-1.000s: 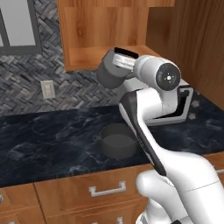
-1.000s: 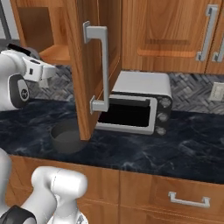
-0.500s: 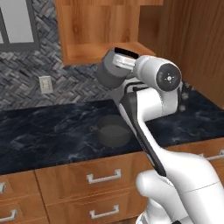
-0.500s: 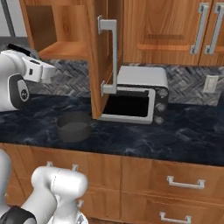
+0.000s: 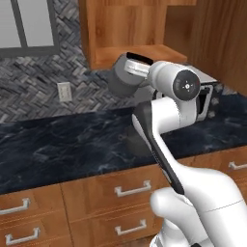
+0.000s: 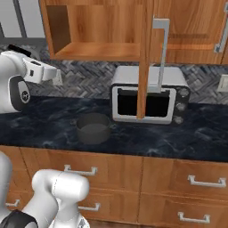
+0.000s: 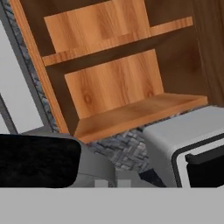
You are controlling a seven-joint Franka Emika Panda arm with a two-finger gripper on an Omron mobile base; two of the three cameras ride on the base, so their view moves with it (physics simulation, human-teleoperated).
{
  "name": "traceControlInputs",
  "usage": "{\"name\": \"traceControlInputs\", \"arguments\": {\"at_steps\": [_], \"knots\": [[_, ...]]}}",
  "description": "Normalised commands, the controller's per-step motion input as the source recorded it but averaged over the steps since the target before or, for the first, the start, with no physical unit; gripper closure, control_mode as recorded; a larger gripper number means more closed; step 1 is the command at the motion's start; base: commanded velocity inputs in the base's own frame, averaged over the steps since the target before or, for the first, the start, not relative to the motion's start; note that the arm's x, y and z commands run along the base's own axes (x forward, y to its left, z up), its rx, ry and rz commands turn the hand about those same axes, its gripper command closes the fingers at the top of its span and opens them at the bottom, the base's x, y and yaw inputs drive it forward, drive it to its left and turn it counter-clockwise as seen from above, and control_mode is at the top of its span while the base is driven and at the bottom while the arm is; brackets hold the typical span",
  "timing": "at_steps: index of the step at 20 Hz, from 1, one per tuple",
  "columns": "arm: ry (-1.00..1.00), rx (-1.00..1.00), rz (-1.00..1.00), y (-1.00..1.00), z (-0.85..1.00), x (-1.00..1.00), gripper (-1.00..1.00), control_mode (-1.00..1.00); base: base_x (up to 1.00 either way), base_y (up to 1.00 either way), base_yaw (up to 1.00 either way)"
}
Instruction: Pick the kettle from the cabinet and place it on a stove burner. Then pick the pot from the counter and place it on another stove burner. Finally, turn both burners on.
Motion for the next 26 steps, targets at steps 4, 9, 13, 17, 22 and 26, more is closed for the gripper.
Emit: {"name": "traceControlInputs", "arguments": {"at_steps": [4, 9, 13, 17, 22, 26], "knots": [[0.00, 0.00, 0.00, 0.00, 0.00, 0.00, 1.00, 1.00, -0.11, 0.76, -0.14], [0.00, 0.00, 0.00, 0.00, 0.00, 0.00, 1.00, 1.00, -0.12, 0.76, -0.14], [0.00, 0.00, 0.00, 0.00, 0.00, 0.00, 1.00, 1.00, -0.11, 0.74, -0.14], [0.00, 0.00, 0.00, 0.00, 0.00, 0.00, 1.00, 1.00, -0.09, 0.71, -0.13], [0.00, 0.00, 0.00, 0.00, 0.00, 0.00, 1.00, 1.00, -0.08, 0.68, -0.13], [0.00, 0.00, 0.00, 0.00, 0.00, 0.00, 1.00, 1.00, -0.07, 0.65, -0.12]]}}
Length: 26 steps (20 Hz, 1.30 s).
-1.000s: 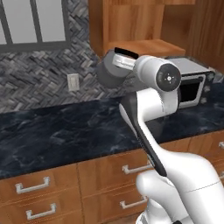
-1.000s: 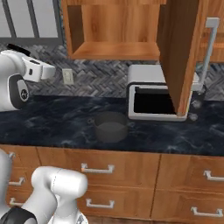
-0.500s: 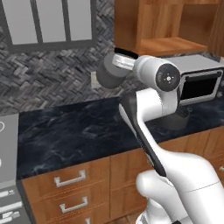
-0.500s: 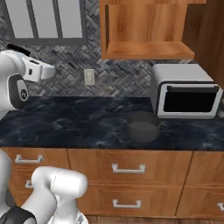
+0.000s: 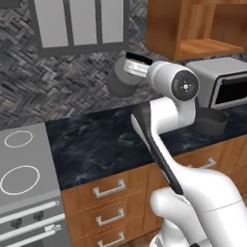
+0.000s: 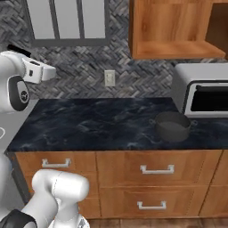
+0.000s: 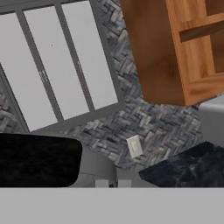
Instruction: Pick the kettle from the cabinet and place it on a stove burner. Then pick the pot from the counter and place it on another stove burner. Finally, turn both burners on.
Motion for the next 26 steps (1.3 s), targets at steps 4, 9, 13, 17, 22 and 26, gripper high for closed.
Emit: {"name": "traceControlInputs", "arguments": {"at_steps": [4, 9, 13, 17, 22, 26], "knots": [[0.00, 0.00, 0.00, 0.00, 0.00, 0.00, 1.00, 1.00, -0.20, 0.42, -0.06], [0.00, 0.00, 0.00, 0.00, 0.00, 0.00, 1.00, 1.00, -0.11, 0.38, 0.00], [0.00, 0.00, 0.00, 0.00, 0.00, 0.00, 1.00, 1.00, 0.00, 0.46, 0.01], [0.00, 0.00, 0.00, 0.00, 0.00, 0.00, 1.00, 1.00, 0.02, 0.51, 0.03], [0.00, 0.00, 0.00, 0.00, 0.00, 0.00, 1.00, 1.00, 0.05, 0.49, 0.04], [0.00, 0.00, 0.00, 0.00, 0.00, 0.00, 1.00, 1.00, 0.10, 0.45, 0.04]]}}
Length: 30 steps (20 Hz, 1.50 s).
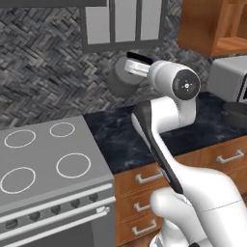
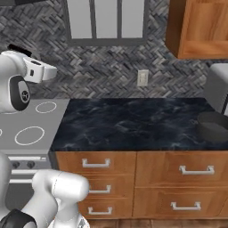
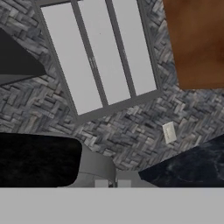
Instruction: Pick the kettle from the cabinet and place it on a stove burner. Then pick the pot from the counter and place it on another stove burner. Finally, turn both burners on.
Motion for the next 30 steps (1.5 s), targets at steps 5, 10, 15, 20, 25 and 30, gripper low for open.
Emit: {"name": "traceControlInputs", "arguments": {"at_steps": [5, 10, 15, 20, 25, 30], "knots": [[0.00, 0.00, 0.00, 0.00, 0.00, 0.00, 1.00, 1.00, 0.19, 0.35, 0.04], [0.00, 0.00, 0.00, 0.00, 0.00, 0.00, 1.00, 1.00, 0.30, 0.28, 0.04], [0.00, 0.00, 0.00, 0.00, 0.00, 0.00, 1.00, 1.00, 0.38, 0.29, 0.03], [0.00, 0.00, 0.00, 0.00, 0.00, 0.00, 1.00, 1.00, 0.36, 0.38, 0.01], [0.00, 0.00, 0.00, 0.00, 0.00, 0.00, 1.00, 1.00, 0.36, 0.38, 0.02], [0.00, -0.04, 0.00, 0.04, -0.10, 0.00, 1.00, -1.00, 0.09, 0.12, 0.00]]}}
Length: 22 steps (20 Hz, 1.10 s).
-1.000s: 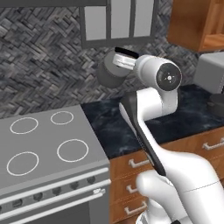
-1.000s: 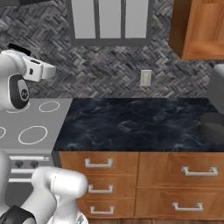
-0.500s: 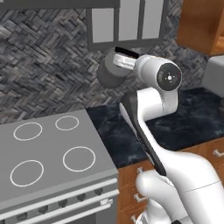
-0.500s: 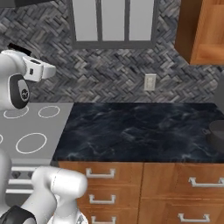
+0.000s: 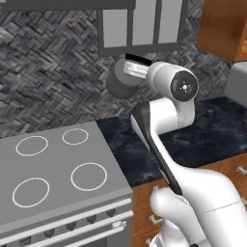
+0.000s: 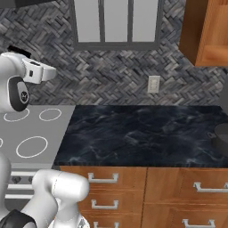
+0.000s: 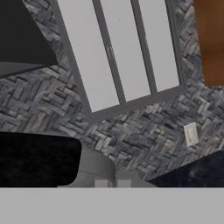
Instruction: Pick the kettle from the cabinet and place it on a stove burner. Then pick the pot from the counter and place it on another stove burner. Finally, turn both burners on.
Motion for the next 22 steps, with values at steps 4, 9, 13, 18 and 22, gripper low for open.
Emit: {"name": "traceControlInputs", "arguments": {"at_steps": [4, 9, 13, 18, 22], "knots": [[0.08, -0.08, 0.00, 0.15, -0.29, 0.08, 1.00, -1.00, 0.00, 0.00, 0.00], [0.11, -0.04, 0.00, 0.08, -0.28, 0.07, 1.00, -1.00, 0.00, 0.00, 0.00], [0.11, -0.01, 0.00, 0.16, -0.34, 0.29, 1.00, -1.00, 0.00, 0.00, 0.00], [0.07, -0.01, 0.00, 0.16, -0.32, 0.35, 1.00, -1.00, 0.00, 0.00, 0.00], [0.08, 0.00, 0.00, 0.22, -0.32, 0.40, 1.00, -1.00, 0.00, 0.00, 0.00]]}}
